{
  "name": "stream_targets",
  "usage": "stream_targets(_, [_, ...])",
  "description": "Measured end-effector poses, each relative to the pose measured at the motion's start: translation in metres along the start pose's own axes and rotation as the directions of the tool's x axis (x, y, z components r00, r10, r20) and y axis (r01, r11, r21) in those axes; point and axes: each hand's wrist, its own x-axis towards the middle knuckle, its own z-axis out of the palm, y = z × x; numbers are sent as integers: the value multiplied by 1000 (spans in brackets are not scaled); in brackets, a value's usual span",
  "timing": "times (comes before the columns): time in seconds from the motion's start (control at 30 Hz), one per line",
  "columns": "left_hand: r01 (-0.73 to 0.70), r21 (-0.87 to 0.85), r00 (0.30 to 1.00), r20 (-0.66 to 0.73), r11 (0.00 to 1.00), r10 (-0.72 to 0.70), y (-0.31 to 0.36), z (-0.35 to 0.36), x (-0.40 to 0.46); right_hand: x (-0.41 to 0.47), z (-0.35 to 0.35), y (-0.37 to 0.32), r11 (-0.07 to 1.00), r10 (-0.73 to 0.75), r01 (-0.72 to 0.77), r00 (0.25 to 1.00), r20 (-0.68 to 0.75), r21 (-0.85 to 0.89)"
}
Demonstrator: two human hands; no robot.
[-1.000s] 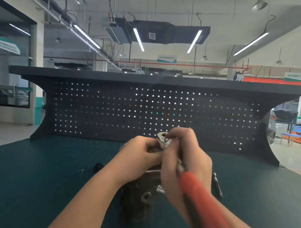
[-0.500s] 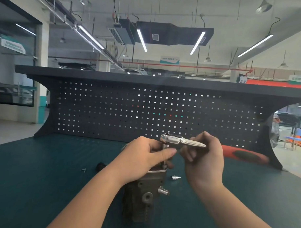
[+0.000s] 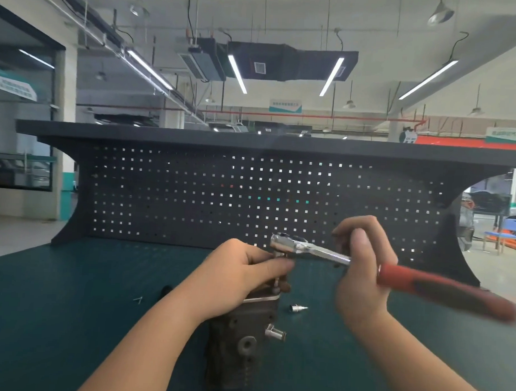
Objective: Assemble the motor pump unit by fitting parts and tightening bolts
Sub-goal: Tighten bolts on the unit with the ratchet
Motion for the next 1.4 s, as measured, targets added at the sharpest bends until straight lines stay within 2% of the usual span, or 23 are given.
stream_targets(0.07, [8, -10, 1000, -11, 1000, -8, -2, -1, 0, 3, 0, 13, 952, 285, -284, 959, 9, 111])
stream_targets(0.13, [17, -15, 1000, -7, 1000, -17, -2, 0, 0, 2, 1, 19, 899, 398, -398, 917, 38, 181])
stream_targets(0.27, [15, 9, 1000, 8, 1000, -15, -1, 2, 0, -4, 10, -6, 985, 69, -61, 996, -47, 161])
stream_targets(0.33, [18, -2, 1000, 20, 1000, -17, 1, 3, 0, -3, 16, -27, 996, -94, 94, 996, 0, -10])
stream_targets(0.37, [6, 2, 1000, 26, 1000, -6, 4, 4, 0, -3, 18, -39, 964, -216, 225, 973, 76, -139])
stream_targets(0.43, [-34, 49, 999, 25, 998, 33, 7, 5, -1, -6, 20, -53, 799, -467, 528, 847, 255, -287])
stream_targets(0.47, [-41, 81, 999, 21, 996, 40, 5, 5, -2, -7, 20, -54, 740, -523, 601, 797, 303, -303])
stream_targets(0.5, [-27, 94, 1000, 18, 995, 26, 6, 5, -2, -6, 20, -51, 731, -535, 615, 786, 310, -295])
stream_targets(0.63, [53, 54, 998, 25, 997, -54, 4, 2, -1, -1, 7, -20, 904, -392, 409, 909, 143, -125])
stream_targets(0.73, [71, 81, 997, 6, 994, -72, 3, 1, -1, 5, -5, 8, 993, -76, 70, 995, 57, 96])
stream_targets(0.77, [66, 87, 998, 2, 994, -67, 4, 1, -1, 6, -6, 15, 988, 84, -96, 992, 99, 125])
stream_targets(0.83, [66, 90, 998, -14, 994, -65, 5, 2, -2, 5, -6, 27, 929, 336, -360, 918, 213, 86])
stream_targets(0.87, [69, 88, 998, -22, 994, -67, 3, 2, -1, 3, -5, 31, 897, 411, -437, 880, 238, 68])
stream_targets(0.93, [64, 53, 997, -35, 997, -62, 2, 2, 0, 0, -1, 30, 876, 448, -472, 874, 188, 104])
stream_targets(1.03, [50, -9, 999, -16, 999, -50, 2, 4, -1, -3, 6, 3, 975, 203, -205, 979, 38, 84])
stream_targets(1.1, [49, -1, 999, 0, 999, -49, 4, 4, -1, -1, 9, -20, 978, -134, 142, 989, 63, -153])
stream_targets(1.13, [42, 54, 999, 11, 998, -43, 4, 4, 0, -2, 11, -32, 896, -332, 368, 927, 175, -249])
stream_targets(1.17, [42, 120, 999, 20, 992, -45, 6, 3, 0, -4, 14, -39, 782, -493, 568, 816, 301, -258])
stream_targets(1.2, [38, 190, 999, 10, 981, -41, 5, 2, 1, -5, 17, -45, 701, -568, 673, 727, 385, -237])
stream_targets(1.23, [43, 216, 999, -12, 975, -41, 4, 1, 1, -5, 18, -48, 675, -589, 704, 695, 413, -223])
stream_targets(1.27, [46, 195, 999, -23, 980, -42, 3, 1, 0, -4, 17, -48, 689, -584, 693, 705, 402, -214])
stream_targets(1.33, [39, 114, 999, 3, 993, -39, 6, 1, -1, -2, 11, -39, 750, -541, 627, 764, 352, -210])
stream_targets(1.4, [36, 81, 999, 28, 996, -39, 6, 1, -3, -1, 1, -22, 852, -425, 480, 867, 262, -207])
